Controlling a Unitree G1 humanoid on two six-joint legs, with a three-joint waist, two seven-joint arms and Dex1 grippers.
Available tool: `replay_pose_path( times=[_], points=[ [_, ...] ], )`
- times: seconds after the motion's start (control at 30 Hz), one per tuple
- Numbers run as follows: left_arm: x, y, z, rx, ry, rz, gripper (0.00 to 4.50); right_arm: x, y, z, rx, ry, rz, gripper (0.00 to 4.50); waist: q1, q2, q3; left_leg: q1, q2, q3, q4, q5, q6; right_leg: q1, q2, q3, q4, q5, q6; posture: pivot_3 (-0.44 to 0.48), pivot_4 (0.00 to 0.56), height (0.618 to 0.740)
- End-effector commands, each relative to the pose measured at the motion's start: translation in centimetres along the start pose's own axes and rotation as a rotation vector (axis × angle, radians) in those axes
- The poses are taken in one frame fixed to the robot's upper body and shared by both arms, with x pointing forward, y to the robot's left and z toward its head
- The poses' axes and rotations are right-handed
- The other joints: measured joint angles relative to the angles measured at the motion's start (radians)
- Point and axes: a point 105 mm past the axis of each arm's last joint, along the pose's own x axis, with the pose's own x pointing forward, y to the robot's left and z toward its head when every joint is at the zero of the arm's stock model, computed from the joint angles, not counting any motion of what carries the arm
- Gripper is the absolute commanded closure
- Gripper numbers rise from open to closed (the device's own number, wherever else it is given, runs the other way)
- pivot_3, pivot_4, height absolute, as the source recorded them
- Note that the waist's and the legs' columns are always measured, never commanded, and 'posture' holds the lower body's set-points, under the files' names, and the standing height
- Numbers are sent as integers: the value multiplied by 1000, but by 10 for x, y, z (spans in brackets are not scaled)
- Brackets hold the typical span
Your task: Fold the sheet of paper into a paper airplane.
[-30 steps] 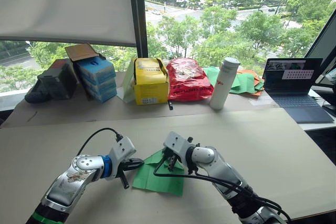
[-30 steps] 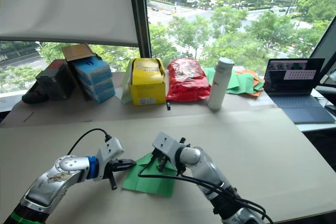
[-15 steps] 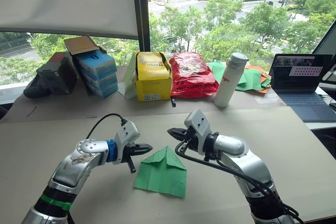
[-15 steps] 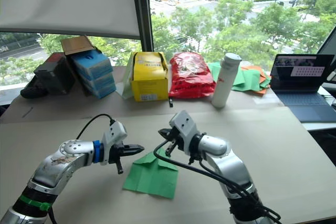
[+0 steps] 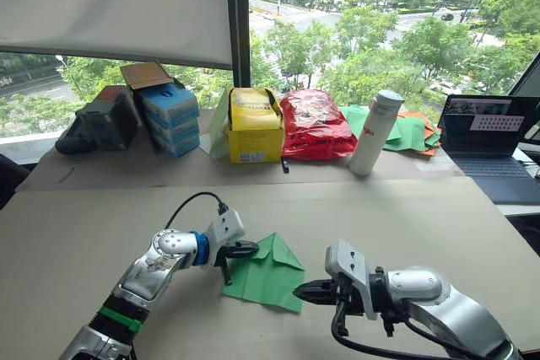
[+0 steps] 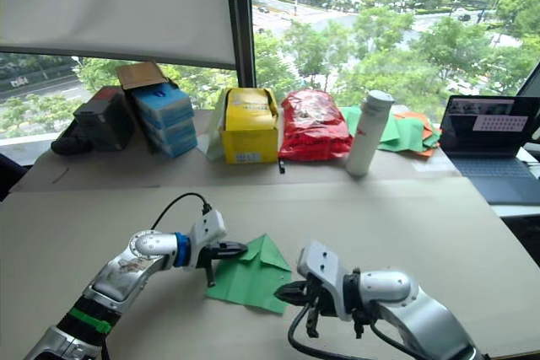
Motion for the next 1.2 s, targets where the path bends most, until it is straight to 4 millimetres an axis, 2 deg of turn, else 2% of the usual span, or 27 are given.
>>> replay_pose_path(
  times=[0.03,0.17,0.43,0.53,0.6,0.77,0.9,1.03,1.2],
  points=[
    [4,-14,-15,-47,55,-34,4486,5,21,1,-38,12,73,4500,-2,0,0,0,0,0,0,0,0,0,-3,0,0,0,0,0,150,740],
    [6,-9,-16,-64,62,9,4486,13,23,-9,-48,47,47,4500,-1,0,0,-1,-1,0,0,0,0,-1,-5,0,0,0,0,0,150,740],
    [2,-14,-22,-79,85,-4,4486,43,17,-9,-5,-25,-27,4500,-3,-1,0,-1,-1,-1,1,0,-1,0,-4,-2,1,0,0,0,150,740],
    [0,-13,-22,-78,91,-5,4486,48,12,-10,-1,-21,-71,4500,-4,-1,0,-1,-1,-1,1,1,-1,0,-4,-3,1,0,0,0,150,740],
    [-3,-9,-22,-67,102,-6,4486,51,4,-13,-7,-3,-163,4500,-4,-1,0,0,-1,-1,1,1,-1,0,-1,-4,2,0,0,0,150,740],
    [0,-2,-16,-56,95,-5,4486,33,-20,-17,18,-4,-430,4500,-2,-1,0,1,0,-1,1,2,-3,0,3,-3,3,0,0,0,150,740],
    [3,2,-13,-51,90,-6,4486,20,-26,-22,64,-9,-579,4500,5,-1,-1,0,-1,-1,2,1,-2,0,2,-3,3,0,0,0,150,740],
    [5,2,-14,-48,90,-14,4486,19,-26,-25,88,-22,-653,4500,5,-1,-1,0,-1,-1,2,1,-2,0,3,-2,3,0,0,0,150,740],
    [6,3,-15,-43,91,-19,4486,19,-38,-16,116,-130,-786,4500,3,-1,-1,1,-1,-1,2,2,-3,0,3,0,3,0,0,0,150,740]
  ],
)
